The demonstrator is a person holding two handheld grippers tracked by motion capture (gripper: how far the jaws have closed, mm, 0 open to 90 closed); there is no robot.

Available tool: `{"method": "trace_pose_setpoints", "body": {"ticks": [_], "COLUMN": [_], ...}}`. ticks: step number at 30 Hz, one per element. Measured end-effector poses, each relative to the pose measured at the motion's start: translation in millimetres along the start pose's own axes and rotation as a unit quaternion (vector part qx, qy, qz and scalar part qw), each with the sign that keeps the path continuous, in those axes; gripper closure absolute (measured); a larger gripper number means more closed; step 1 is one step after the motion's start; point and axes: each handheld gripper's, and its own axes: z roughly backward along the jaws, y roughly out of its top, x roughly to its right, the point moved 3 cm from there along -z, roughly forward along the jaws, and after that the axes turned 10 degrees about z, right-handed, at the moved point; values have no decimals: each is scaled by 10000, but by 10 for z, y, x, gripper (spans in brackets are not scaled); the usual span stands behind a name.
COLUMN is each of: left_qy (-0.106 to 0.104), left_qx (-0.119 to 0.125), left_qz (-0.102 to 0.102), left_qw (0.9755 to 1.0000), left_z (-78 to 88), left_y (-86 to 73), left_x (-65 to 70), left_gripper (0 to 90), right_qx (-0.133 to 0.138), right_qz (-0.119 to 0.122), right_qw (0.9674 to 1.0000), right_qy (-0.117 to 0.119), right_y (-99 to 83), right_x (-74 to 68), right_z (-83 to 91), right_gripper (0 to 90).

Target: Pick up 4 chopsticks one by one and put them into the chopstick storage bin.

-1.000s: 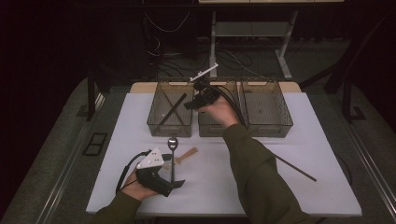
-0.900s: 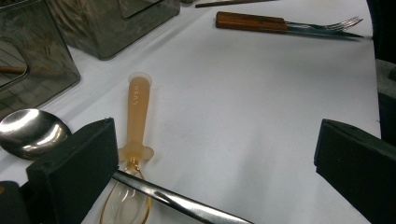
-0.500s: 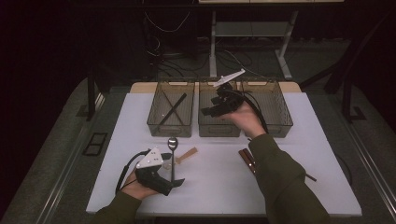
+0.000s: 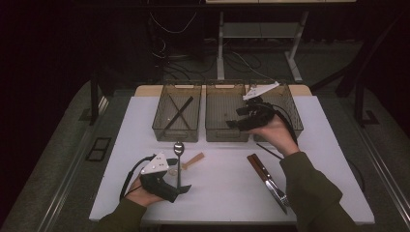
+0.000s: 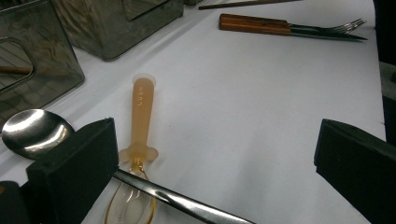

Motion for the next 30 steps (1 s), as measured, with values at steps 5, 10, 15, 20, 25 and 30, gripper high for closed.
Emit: {"method": "trace_pose_setpoints", "body": {"ticks": [5, 10, 15, 20, 25, 30], "left_qy": [-2, -7, -30, -26, -24, -30], "left_qx": [33, 20, 15, 26, 0, -11], "left_qz": [25, 2, 26, 56, 85, 84], "left_qw": [10000, 10000, 10000, 10000, 10000, 10000], "left_z": [0, 9, 2, 8, 14, 17], "left_y": [1, 2, 0, -5, -11, -13], "left_x": [-4, -10, -11, -16, -17, -13], "left_gripper": [0, 0, 0, 0, 0, 0], "right_qx": [76, 118, 141, 116, 81, 43], "right_qz": [-67, -139, -218, -265, -293, -343], "right_qw": [9999, 9998, 9996, 9994, 9993, 9990], "right_qy": [-25, -42, -101, -172, -237, -296], "right_y": [-221, -421, -642, -837, -1014, -1204], "right_x": [19, 42, 69, 72, 78, 84], "right_z": [132, 236, 338, 443, 550, 651], "right_gripper": [313, 312, 312, 313, 316, 339]}}
